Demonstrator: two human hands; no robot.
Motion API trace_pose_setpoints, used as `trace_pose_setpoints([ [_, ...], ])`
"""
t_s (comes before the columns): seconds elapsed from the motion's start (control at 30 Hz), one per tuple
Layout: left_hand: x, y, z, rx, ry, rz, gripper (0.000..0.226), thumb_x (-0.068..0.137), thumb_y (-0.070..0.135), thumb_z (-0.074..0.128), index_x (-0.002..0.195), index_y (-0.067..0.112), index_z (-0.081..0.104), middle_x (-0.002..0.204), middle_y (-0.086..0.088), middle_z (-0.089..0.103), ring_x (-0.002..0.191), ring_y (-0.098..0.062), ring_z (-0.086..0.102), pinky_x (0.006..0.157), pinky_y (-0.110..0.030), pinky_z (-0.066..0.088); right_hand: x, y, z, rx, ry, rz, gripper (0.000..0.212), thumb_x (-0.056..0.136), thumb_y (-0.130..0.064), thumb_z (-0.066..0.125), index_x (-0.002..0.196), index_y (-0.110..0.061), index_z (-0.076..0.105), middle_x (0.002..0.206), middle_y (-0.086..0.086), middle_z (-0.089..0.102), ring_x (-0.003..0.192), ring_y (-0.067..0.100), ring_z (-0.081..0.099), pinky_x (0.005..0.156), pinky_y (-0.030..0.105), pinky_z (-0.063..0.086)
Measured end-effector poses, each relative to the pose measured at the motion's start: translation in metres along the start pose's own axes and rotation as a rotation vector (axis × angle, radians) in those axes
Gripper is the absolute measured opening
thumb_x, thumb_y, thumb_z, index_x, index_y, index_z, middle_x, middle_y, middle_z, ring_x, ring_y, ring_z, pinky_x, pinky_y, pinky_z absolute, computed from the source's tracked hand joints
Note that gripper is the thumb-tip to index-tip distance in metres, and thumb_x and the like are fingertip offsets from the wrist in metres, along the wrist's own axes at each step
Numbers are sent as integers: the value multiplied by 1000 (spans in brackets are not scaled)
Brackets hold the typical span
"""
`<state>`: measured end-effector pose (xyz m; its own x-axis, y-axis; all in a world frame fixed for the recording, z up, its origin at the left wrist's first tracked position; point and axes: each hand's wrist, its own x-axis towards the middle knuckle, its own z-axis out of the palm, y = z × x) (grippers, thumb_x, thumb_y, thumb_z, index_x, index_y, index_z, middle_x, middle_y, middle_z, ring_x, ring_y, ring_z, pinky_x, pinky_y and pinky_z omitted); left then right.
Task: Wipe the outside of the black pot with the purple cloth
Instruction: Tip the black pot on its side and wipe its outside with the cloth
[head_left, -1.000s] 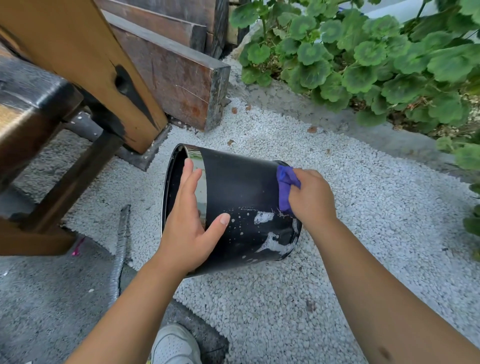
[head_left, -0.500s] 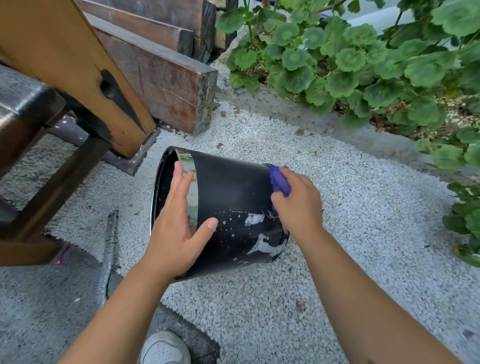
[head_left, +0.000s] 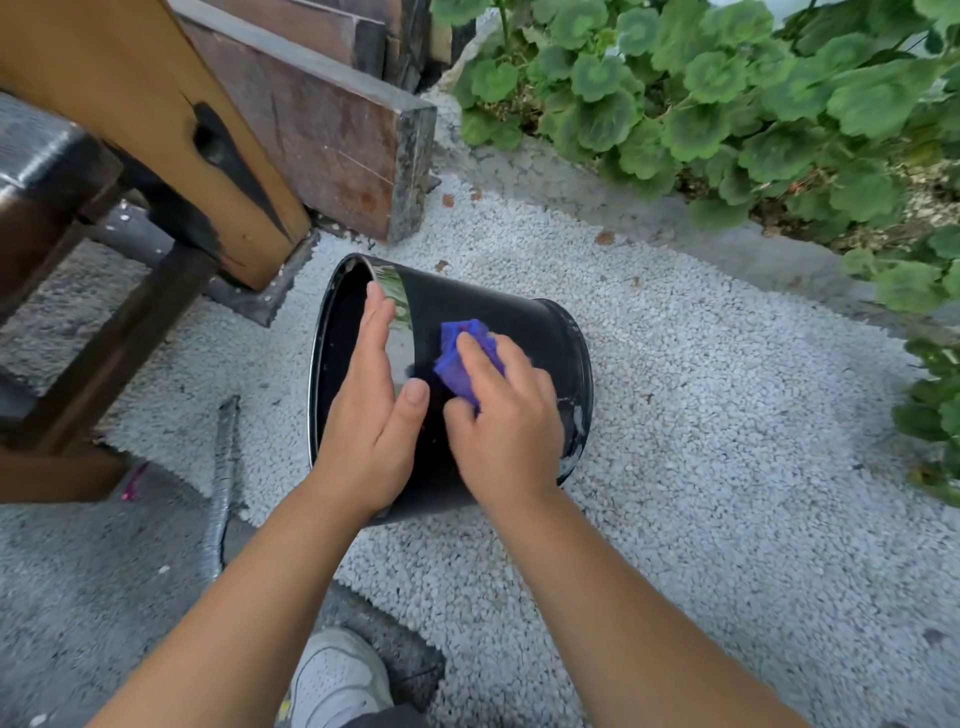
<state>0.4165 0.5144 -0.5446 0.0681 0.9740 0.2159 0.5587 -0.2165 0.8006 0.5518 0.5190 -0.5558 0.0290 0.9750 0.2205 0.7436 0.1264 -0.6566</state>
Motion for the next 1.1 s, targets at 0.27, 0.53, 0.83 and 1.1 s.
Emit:
trace_pose_setpoints([
  [0.27, 4, -4, -2, 6, -7, -57, 76, 98, 65, 25, 155, 19, 2, 167, -6, -3, 153, -9, 0, 121, -23, 6, -10, 86, 10, -154, -11, 285, 54, 80, -11, 61, 133, -19, 59, 138, 7, 55, 102, 37, 54, 71, 40, 50],
  [0.53, 2, 2, 2, 257, 118, -78, 62, 95, 51, 42, 148, 22, 30, 163, 4, 18, 146, 7, 17, 106, -11, 27, -12, 113, 12, -147, -22, 389, 55, 84, -15, 58, 138, -23, 54, 143, 7, 50, 113, 35, 51, 76, 39, 48],
  [0.83, -24, -2, 8, 430, -65, -30, 87, 91, 56, 42, 156, 14, 2, 164, 1, -4, 152, -13, -8, 119, -51, 23, -2, 122, 8, -28, -42, 467, 54, 85, -17, 54, 139, -23, 51, 137, 7, 51, 115, 31, 53, 86, 37, 46],
  [1.1, -23, -7, 6, 357, -103, 32, 86, 98, 65, 23, 156, 5, 2, 166, -13, -5, 154, -26, -5, 123, -41, 8, 14, 44, 0, 192, 48, 353, 54, 79, -21, 57, 132, -29, 58, 134, -5, 53, 111, 16, 55, 89, 29, 43],
])
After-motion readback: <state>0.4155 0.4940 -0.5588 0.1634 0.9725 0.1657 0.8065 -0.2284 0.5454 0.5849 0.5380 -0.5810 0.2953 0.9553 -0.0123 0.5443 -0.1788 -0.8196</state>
